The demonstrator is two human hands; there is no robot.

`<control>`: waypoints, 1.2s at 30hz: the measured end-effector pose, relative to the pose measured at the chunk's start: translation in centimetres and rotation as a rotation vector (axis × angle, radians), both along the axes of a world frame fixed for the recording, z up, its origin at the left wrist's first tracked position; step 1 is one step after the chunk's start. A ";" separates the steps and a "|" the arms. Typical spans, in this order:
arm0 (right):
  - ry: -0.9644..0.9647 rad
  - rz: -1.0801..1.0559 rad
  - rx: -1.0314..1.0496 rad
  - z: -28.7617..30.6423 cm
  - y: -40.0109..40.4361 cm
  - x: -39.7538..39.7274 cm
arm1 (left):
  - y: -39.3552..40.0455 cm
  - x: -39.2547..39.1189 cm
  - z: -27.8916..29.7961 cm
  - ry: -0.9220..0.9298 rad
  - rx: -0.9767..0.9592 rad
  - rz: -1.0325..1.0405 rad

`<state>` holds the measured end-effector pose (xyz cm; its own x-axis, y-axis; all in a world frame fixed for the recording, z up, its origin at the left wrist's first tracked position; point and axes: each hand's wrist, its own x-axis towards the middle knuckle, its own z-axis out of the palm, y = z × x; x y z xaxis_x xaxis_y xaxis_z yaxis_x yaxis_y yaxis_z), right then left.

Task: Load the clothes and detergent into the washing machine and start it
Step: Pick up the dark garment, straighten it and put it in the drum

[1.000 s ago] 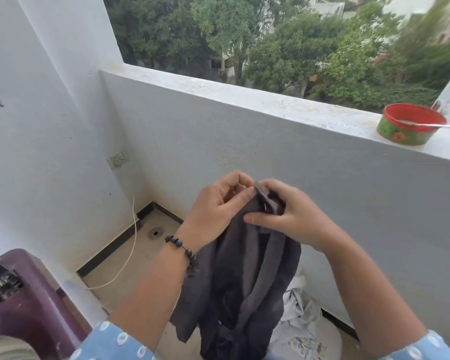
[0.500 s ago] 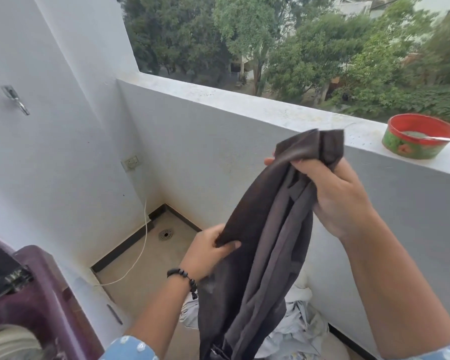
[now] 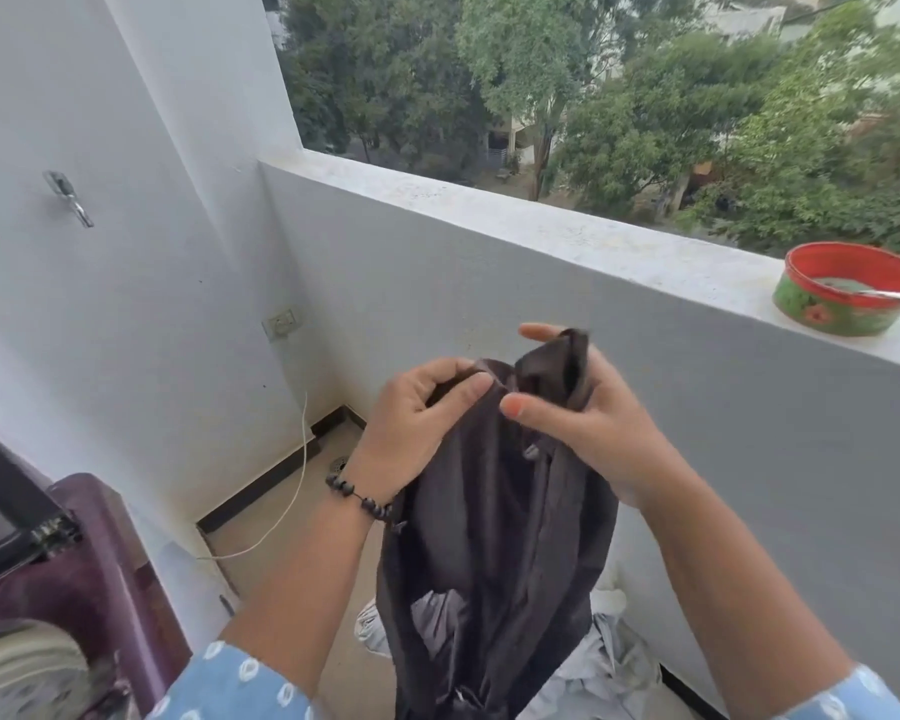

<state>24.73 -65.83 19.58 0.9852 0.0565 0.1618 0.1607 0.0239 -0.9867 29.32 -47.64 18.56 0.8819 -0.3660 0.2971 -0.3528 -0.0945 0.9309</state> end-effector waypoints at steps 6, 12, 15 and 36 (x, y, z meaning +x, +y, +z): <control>0.030 0.062 -0.100 -1.7 0.3 0.5 | -0.5 -0.6 1.0 -0.059 0.067 -0.093; -0.063 0.014 0.207 0.7 -1.4 0.1 | 0.9 -0.3 -3.9 0.074 0.233 -0.018; -0.063 -0.059 0.346 1.9 -1.7 0.0 | 1.3 -0.1 -6.6 0.136 0.309 0.009; -0.009 0.184 -0.052 -2.7 0.1 1.6 | -2.3 1.3 0.0 -0.065 0.065 0.003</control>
